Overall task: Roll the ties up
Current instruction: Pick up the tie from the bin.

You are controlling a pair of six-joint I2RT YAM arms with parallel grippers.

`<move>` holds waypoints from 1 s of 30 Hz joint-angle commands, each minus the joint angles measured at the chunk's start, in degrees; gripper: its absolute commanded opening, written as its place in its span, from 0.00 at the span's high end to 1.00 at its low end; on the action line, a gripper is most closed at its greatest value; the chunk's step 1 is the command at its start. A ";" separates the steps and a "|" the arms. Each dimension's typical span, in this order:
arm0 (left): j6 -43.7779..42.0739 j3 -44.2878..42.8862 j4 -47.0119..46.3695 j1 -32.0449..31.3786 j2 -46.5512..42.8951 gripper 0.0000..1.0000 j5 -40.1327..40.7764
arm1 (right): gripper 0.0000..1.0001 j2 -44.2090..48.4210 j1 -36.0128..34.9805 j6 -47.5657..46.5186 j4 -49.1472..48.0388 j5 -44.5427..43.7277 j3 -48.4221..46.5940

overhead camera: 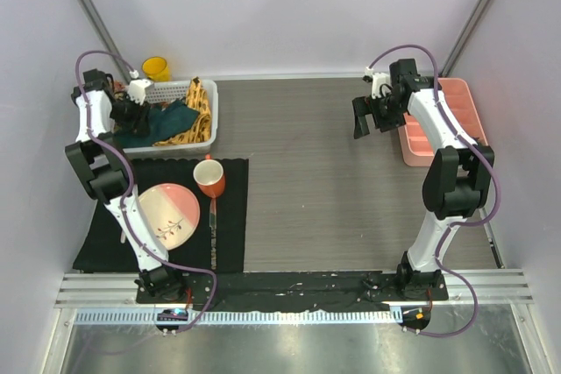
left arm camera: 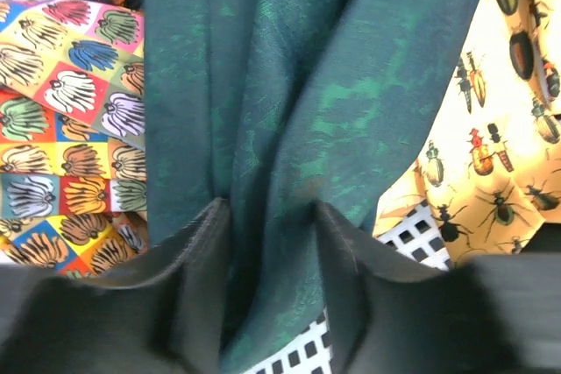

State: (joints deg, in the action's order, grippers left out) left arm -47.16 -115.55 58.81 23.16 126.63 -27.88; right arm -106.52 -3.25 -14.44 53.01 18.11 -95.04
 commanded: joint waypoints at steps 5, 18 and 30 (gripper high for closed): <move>2.49 -4.25 1.32 -0.13 -3.49 1.00 -2.18 | 0.01 0.52 0.08 -0.86 0.34 -0.79 -2.78; 26.40 -0.56 -15.38 -0.39 -17.47 1.00 -6.40 | 0.00 1.40 0.17 -0.59 0.51 -0.44 -3.13; 36.78 -6.43 -20.12 -6.89 -23.62 1.00 -9.56 | 0.01 2.89 0.43 -0.24 1.30 0.08 -3.92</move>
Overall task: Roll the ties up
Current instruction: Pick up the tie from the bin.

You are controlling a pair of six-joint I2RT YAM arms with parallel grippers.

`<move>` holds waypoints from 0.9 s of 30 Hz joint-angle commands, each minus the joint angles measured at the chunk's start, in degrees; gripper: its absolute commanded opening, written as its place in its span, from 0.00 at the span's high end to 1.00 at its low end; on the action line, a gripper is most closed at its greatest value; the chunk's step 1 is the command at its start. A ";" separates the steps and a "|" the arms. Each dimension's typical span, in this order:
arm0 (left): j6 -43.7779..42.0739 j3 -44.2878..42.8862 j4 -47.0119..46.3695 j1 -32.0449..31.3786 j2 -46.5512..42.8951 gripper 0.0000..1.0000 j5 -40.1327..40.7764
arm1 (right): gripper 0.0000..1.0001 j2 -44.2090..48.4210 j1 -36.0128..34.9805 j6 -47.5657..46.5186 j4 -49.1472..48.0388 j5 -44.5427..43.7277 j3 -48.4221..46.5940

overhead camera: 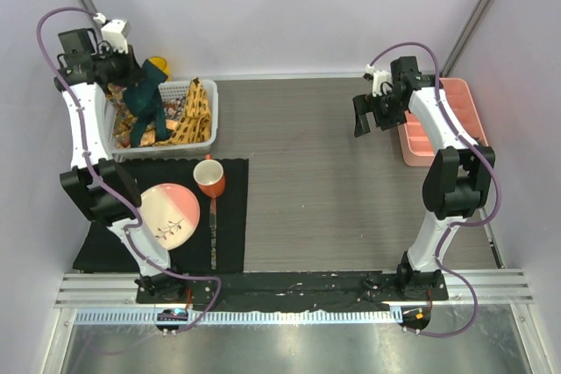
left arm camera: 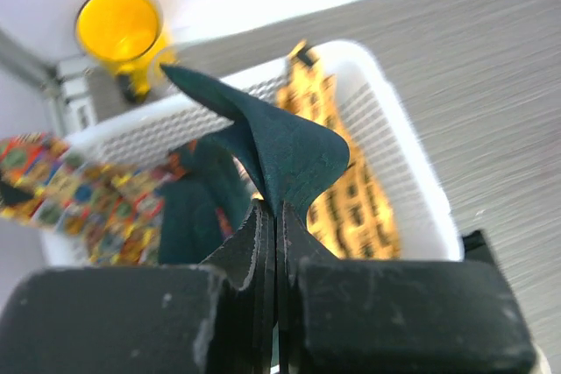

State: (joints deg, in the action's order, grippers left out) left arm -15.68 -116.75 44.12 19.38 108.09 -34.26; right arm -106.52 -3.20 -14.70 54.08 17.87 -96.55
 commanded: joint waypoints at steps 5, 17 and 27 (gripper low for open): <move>10.48 -10.95 -8.43 -11.63 -6.66 1.00 -3.27 | 0.01 4.47 2.05 1.07 0.14 1.46 -2.68; 23.76 -22.81 -22.92 -40.45 -5.97 1.00 -2.74 | 0.01 10.45 9.79 3.71 0.67 4.89 -0.66; 30.71 -16.42 -30.05 -53.83 -6.75 1.00 -0.47 | 0.01 17.13 13.57 3.45 1.55 5.69 3.47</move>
State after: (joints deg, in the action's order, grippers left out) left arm 10.46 -138.52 20.14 -34.35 103.07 -36.27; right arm -93.12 9.43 -11.64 55.44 22.22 -94.04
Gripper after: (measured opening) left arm 0.017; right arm 0.995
